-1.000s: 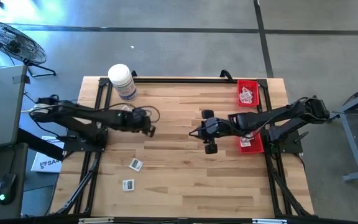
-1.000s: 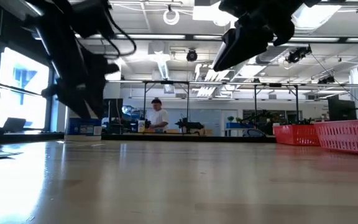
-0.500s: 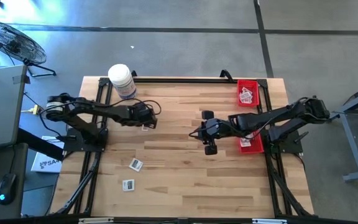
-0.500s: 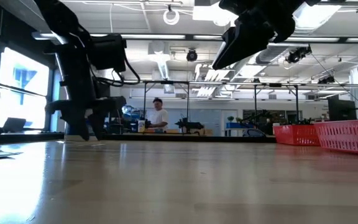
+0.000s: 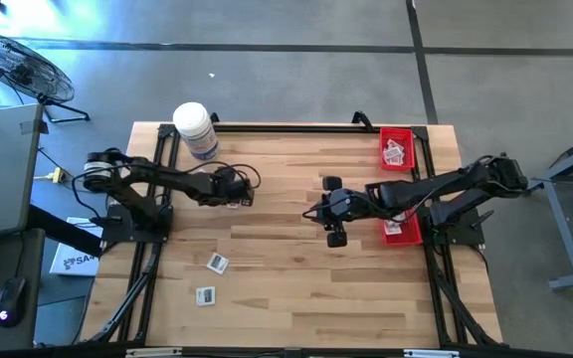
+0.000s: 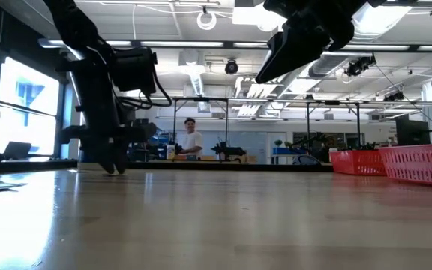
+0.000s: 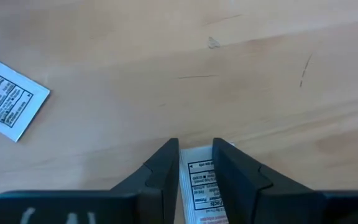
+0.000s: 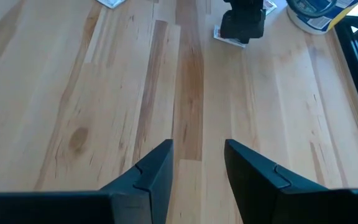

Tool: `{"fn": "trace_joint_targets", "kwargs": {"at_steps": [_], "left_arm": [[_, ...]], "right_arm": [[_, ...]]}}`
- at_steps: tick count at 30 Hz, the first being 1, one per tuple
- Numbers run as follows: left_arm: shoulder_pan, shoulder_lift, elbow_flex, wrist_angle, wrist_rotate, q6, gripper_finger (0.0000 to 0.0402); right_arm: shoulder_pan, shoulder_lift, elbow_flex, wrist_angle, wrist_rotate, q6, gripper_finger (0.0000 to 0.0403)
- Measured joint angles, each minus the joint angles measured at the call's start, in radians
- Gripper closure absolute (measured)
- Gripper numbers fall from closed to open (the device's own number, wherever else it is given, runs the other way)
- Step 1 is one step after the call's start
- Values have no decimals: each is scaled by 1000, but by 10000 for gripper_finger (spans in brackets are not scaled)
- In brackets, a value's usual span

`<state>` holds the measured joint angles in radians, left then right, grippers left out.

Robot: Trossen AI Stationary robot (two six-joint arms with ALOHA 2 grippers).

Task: Pick & Place First Aid Supplies
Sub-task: Put the ointment pack into the top basket

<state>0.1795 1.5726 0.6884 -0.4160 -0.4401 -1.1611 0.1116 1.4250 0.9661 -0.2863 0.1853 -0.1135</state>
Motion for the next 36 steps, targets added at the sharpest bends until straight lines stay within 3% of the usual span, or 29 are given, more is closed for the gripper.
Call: {"fn": "trace_joint_targets", "kwargs": {"at_steps": [13, 26, 36], "left_arm": [[-77, 10, -4, 133, 11, 14, 310], [-75, 96, 0, 271, 42, 32, 396], [-75, 102, -4, 450, 103, 199, 401]], "right_arm": [[0, 0, 0, 40, 2, -6, 265], [0, 0, 0, 42, -2, 0, 265], [0, 8, 1, 69, -2, -23, 265]]}}
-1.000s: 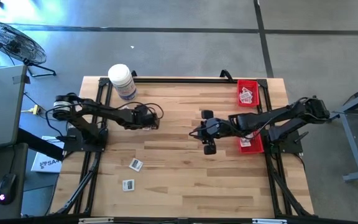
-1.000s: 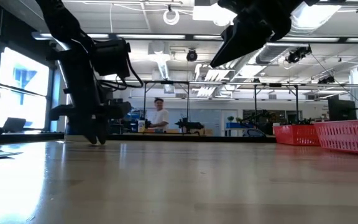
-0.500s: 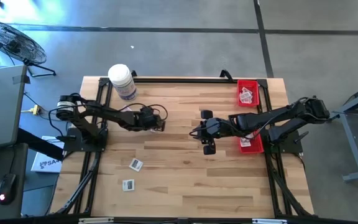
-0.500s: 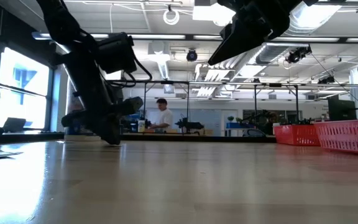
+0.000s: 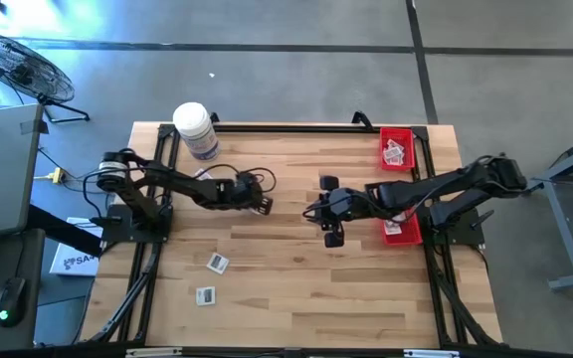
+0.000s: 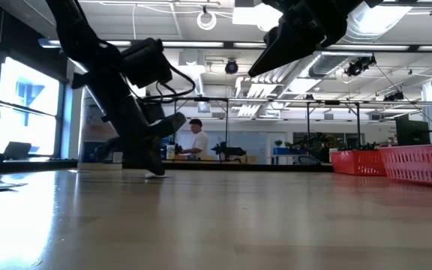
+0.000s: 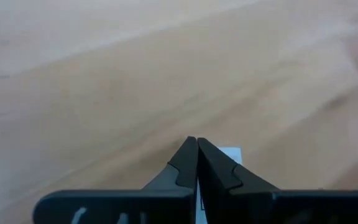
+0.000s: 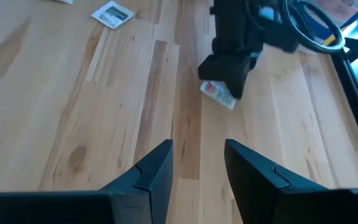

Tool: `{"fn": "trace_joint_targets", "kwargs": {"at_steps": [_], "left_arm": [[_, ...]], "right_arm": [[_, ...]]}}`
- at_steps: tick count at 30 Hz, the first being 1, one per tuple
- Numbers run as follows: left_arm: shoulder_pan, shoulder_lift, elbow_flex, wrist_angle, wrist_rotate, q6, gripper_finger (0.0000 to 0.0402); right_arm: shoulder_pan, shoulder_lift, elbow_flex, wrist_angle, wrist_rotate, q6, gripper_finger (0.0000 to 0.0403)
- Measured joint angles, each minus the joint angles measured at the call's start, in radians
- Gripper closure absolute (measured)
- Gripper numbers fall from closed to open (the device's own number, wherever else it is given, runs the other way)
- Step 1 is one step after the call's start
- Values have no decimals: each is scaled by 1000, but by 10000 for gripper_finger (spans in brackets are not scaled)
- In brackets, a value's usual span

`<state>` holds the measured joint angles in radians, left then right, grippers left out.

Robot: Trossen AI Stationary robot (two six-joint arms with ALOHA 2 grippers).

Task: Pick & Place First Aid Supplies
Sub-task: Put the ointment pack into the top basket

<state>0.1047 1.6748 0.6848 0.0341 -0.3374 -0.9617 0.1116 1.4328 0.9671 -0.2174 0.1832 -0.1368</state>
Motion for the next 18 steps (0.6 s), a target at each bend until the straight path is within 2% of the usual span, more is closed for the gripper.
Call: {"fn": "trace_joint_targets", "kwargs": {"at_steps": [4, 8, 12, 18], "left_arm": [[-6, 4, -2, 113, 104, 106, 401], [-24, 2, -1, 177, 153, 178, 402], [-53, -31, 0, 186, 153, 226, 402], [-129, -129, 2, 22, 59, 222, 401]], "right_arm": [[0, 24, 0, 15, -16, -3, 265], [-1, 50, 0, 22, -19, -3, 265], [-1, 70, 0, 34, -19, -14, 265], [-1, 125, 0, 100, -41, -73, 265]]}}
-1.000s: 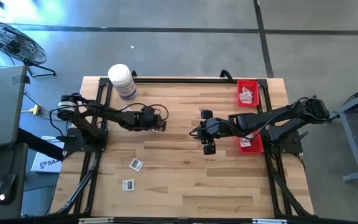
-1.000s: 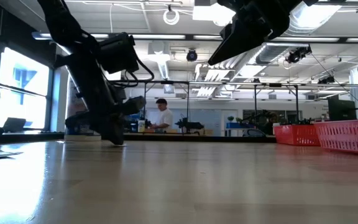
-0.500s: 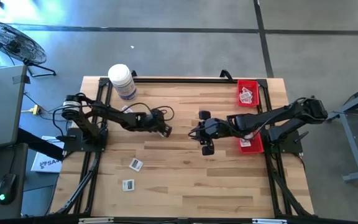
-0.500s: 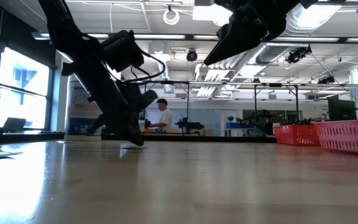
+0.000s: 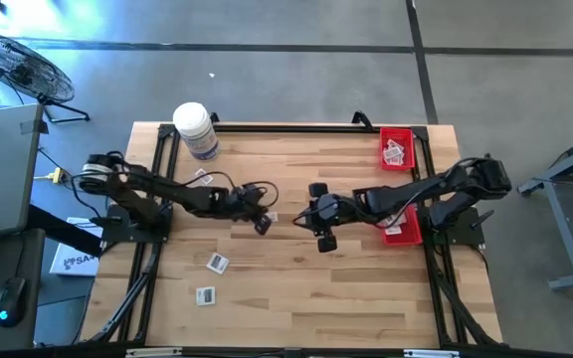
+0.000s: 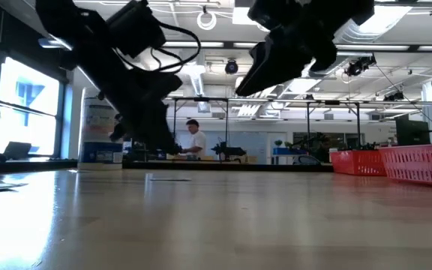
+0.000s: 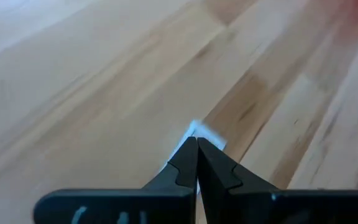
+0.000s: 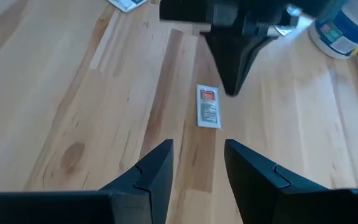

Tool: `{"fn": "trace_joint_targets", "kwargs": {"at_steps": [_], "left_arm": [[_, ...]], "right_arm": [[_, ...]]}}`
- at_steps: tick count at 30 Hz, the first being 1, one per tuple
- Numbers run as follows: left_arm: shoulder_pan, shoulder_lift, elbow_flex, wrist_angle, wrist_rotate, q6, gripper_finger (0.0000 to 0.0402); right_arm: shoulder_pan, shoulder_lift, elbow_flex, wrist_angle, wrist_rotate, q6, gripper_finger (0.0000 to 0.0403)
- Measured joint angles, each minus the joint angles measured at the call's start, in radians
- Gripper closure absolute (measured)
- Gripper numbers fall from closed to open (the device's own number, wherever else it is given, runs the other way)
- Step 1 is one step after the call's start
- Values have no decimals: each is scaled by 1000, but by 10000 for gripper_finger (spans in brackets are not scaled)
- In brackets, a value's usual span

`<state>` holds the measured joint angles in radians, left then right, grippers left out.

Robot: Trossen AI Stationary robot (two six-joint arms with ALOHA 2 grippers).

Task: Pick & Place First Aid Supplies
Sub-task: Put the ointment pack into the top basket

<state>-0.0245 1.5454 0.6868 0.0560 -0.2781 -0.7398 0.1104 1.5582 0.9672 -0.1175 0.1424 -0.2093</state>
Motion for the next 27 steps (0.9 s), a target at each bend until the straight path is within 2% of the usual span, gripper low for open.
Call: {"fn": "trace_joint_targets", "kwargs": {"at_steps": [5, 10, 17, 27], "left_arm": [[-62, -13, -2, -142, -50, -75, 401], [-75, 41, -3, -115, -82, -102, 401], [-75, 108, 1, -84, -100, -107, 401], [-74, 197, 3, 30, -119, 20, 402]], "right_arm": [[-3, 86, 0, 77, -10, -20, 265], [-25, 153, 0, 147, -34, -21, 265], [-57, 164, 2, 164, -48, -36, 265], [-85, 271, 2, 212, -38, -190, 265]]}}
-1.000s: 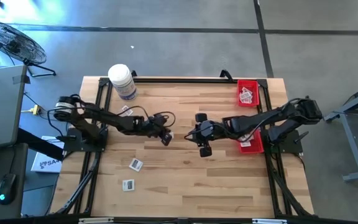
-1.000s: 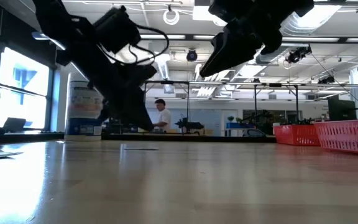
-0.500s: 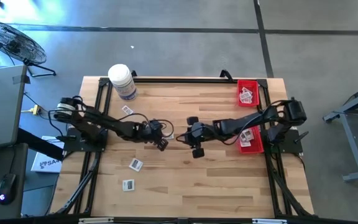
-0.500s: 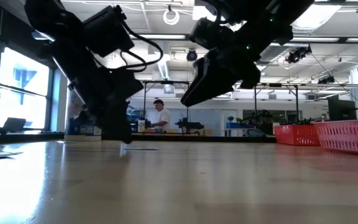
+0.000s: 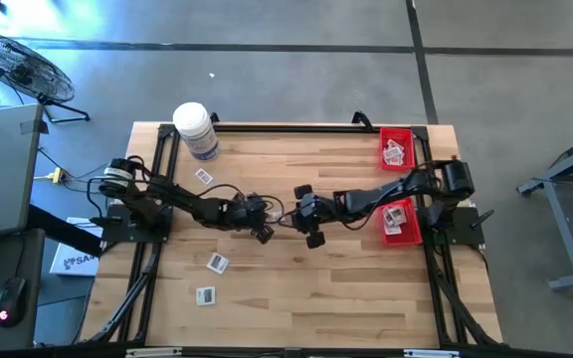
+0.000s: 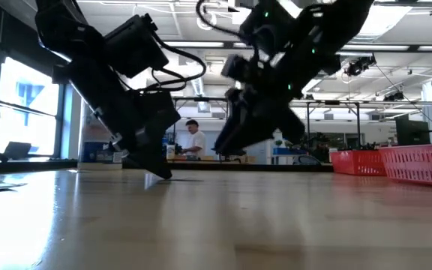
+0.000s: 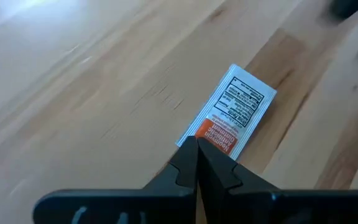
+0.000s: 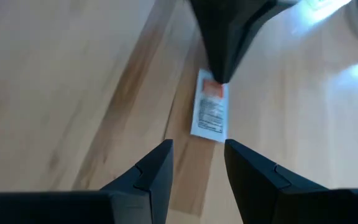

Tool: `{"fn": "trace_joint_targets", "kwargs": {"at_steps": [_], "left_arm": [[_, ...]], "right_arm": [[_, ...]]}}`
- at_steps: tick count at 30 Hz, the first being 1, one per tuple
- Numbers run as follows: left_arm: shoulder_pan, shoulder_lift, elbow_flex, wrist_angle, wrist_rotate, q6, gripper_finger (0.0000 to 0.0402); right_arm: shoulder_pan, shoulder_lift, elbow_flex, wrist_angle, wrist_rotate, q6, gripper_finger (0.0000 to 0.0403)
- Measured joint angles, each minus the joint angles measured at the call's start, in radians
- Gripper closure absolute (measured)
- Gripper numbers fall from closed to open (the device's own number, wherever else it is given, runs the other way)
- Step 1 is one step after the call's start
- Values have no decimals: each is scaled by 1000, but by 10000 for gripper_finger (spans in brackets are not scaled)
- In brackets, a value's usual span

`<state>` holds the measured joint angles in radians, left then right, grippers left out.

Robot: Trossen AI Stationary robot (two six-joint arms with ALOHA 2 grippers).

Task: Pick & Place First Aid Supplies
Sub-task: Put the ointment pack into the top basket

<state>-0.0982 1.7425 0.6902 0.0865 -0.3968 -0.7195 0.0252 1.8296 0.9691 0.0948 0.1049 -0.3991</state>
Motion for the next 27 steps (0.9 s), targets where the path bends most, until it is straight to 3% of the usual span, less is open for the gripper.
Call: {"fn": "trace_joint_targets", "kwargs": {"at_steps": [6, 10, 17, 27], "left_arm": [[1, 64, -1, 168, 33, 115, 401], [2, 91, 0, 185, 35, 140, 401], [2, 98, -3, 239, 42, 155, 401], [14, 98, -3, 249, 57, 169, 402]], "right_arm": [[16, 75, -1, 0, 120, -155, 265], [29, 100, 0, 8, 216, -276, 265], [25, 104, 0, 24, 135, -345, 265], [28, 107, -2, 67, 121, -352, 265]]}}
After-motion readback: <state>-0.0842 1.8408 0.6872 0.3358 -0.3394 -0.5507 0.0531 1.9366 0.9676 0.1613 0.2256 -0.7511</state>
